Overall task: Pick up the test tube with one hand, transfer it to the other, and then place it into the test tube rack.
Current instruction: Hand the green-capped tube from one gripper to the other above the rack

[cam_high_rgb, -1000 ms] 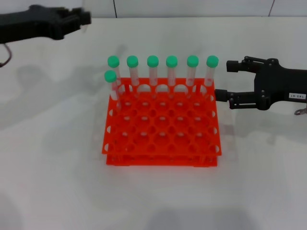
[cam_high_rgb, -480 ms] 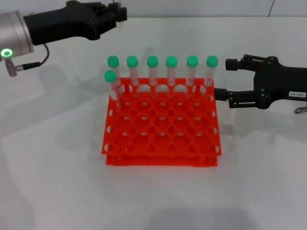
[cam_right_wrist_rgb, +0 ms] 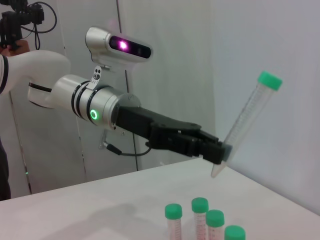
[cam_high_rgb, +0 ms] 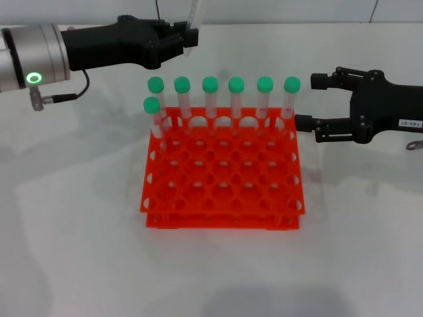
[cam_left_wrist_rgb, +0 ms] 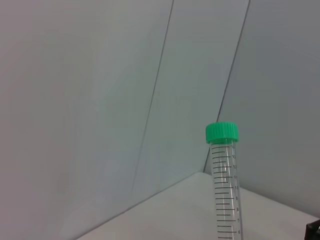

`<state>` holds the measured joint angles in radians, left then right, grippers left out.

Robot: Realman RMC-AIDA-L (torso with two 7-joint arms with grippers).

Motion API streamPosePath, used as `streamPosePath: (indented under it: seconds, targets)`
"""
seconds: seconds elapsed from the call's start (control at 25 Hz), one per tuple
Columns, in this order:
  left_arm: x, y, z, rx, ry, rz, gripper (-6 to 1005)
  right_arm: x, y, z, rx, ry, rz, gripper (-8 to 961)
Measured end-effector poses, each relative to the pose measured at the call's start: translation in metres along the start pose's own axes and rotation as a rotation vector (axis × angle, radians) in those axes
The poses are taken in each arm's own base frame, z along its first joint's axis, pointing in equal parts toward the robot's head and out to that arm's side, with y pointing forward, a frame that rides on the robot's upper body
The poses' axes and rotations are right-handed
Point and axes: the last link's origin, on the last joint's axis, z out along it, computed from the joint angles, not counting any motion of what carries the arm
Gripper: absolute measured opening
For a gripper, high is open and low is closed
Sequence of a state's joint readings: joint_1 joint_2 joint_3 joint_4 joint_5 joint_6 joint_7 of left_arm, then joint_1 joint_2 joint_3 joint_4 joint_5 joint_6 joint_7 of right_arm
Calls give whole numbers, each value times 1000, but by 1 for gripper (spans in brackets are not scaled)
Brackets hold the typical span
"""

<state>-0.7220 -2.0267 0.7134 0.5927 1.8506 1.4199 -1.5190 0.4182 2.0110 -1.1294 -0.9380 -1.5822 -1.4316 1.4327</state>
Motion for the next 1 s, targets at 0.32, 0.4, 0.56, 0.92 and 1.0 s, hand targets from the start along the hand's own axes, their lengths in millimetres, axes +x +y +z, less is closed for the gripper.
streamPosePath:
  seconds: [0.32, 0.4, 0.56, 0.92, 1.0]
  targets:
    - [-3, 2, 5, -12, -47, 10, 221, -1, -1, 0, 5, -1, -3, 858]
    - [-4, 2, 7, -15, -57, 12, 221, -1, -1, 0, 7, -2, -3, 858]
    - [-6, 3, 9, -19, -75, 17, 223, -3, -3, -2, 17, -13, -3, 858]
    - [-7, 4, 10, -21, -79, 23, 227, -9, -6, -1, 20, -30, -13, 858]
    - [-8, 5, 11, -22, -79, 25, 228, -11, -7, 0, 19, -32, -18, 858]
